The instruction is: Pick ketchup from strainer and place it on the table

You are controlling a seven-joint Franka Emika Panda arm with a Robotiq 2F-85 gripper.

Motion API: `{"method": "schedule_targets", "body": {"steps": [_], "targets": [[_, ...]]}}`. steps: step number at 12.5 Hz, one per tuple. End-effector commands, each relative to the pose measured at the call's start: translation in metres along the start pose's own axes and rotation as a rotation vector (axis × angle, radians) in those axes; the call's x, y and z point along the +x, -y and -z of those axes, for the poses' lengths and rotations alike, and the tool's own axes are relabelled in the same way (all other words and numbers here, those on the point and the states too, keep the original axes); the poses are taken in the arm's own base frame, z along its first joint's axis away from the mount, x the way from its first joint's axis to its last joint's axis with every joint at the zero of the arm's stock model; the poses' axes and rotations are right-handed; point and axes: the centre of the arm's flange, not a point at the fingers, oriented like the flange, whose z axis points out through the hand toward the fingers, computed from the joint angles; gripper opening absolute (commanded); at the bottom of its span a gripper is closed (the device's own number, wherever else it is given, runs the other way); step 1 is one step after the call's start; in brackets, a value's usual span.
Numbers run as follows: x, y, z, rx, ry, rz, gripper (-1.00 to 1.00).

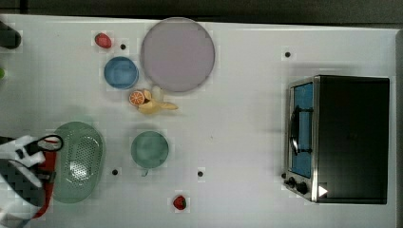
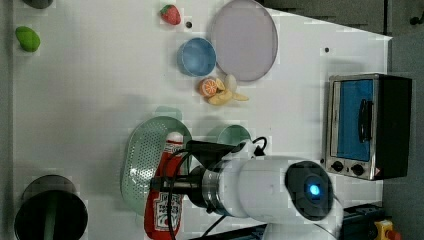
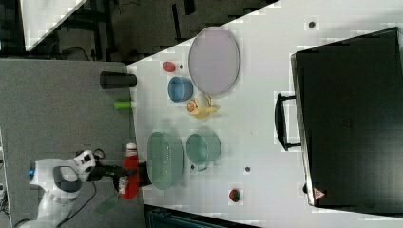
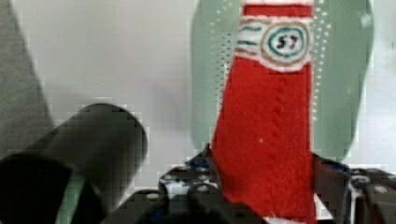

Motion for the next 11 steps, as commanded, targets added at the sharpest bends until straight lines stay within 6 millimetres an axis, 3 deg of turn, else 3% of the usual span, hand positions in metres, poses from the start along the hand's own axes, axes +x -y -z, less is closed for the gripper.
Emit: {"method": "schedule_targets", "body": {"steps": [1, 6, 11], "targets": [[0.065, -0.033, 0.060, 0.018, -0.010, 0.015, 0.13], [0.133, -0.099, 0.134, 0.035, -0.074, -0.040, 0.13], [0.179, -0.206, 0.158, -0.051, -0.045, -0.106, 0.13]]}}
